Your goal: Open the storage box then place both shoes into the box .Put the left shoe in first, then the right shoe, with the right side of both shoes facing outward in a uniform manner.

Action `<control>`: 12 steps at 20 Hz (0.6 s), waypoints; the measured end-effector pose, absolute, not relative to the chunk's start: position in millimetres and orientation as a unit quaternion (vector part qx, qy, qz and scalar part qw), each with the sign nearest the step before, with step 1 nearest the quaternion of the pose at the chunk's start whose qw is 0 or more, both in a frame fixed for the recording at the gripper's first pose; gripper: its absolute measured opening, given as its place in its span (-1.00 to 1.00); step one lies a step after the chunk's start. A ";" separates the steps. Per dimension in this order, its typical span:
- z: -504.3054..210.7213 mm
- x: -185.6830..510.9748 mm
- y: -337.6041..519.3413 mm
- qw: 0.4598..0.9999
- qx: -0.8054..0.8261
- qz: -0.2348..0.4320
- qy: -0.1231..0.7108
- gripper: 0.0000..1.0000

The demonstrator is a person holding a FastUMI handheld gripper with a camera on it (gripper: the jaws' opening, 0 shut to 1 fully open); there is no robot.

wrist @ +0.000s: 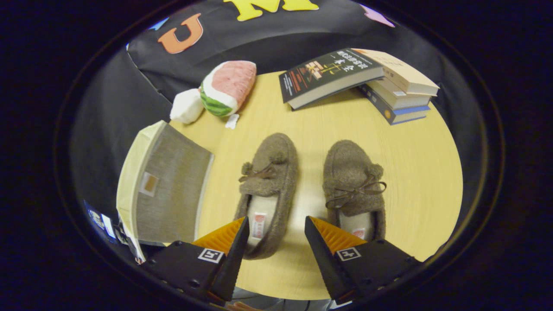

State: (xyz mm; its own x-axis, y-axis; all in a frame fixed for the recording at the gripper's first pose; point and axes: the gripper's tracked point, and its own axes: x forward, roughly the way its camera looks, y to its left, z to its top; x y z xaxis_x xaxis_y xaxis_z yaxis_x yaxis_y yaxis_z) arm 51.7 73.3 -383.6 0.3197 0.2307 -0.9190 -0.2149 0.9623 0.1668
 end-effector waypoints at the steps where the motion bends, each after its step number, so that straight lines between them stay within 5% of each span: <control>1: -389.7 53.1 73.6 0.815 -0.001 0.132 0.565 0.59; 3: -395.9 59.8 75.1 0.824 -0.025 0.120 0.554 0.58; 10: -410.9 69.9 80.5 0.819 -0.049 0.095 0.564 -0.04; 12: -419.7 65.7 84.4 0.811 -0.023 0.088 0.578 -0.52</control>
State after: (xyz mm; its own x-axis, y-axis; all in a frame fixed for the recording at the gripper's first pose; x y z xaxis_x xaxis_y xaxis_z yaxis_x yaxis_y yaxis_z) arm 65.7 84.4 -419.7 0.3173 0.1158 -0.9412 -0.1697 0.9834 0.0638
